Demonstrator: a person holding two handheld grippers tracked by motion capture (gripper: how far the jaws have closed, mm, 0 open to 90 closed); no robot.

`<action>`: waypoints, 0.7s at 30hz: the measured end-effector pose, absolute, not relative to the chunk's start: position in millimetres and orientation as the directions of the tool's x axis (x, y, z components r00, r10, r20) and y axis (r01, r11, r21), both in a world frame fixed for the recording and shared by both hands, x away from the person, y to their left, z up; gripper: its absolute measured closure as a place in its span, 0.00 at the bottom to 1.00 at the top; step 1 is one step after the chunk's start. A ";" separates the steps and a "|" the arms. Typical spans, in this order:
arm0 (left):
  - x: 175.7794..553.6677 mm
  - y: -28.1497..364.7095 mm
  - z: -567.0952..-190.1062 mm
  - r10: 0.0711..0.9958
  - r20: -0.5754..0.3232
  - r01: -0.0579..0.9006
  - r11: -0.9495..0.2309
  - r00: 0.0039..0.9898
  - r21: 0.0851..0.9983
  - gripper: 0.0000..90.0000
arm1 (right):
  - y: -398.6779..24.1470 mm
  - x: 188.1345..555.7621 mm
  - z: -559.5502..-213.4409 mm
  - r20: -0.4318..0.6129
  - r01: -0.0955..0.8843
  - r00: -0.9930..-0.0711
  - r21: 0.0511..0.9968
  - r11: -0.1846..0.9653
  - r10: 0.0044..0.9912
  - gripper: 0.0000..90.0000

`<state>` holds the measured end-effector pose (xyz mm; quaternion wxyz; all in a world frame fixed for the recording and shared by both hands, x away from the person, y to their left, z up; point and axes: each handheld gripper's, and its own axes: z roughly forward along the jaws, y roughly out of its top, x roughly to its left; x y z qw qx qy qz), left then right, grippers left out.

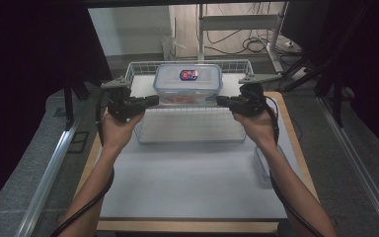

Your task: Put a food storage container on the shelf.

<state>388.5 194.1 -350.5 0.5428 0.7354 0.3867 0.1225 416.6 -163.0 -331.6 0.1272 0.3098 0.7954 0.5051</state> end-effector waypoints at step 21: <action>403.2 179.2 -357.8 0.737 -0.235 0.459 -0.114 0.634 0.881 0.99 | -150.3 433.6 -342.9 0.140 0.397 -0.761 0.873 0.284 0.633 0.99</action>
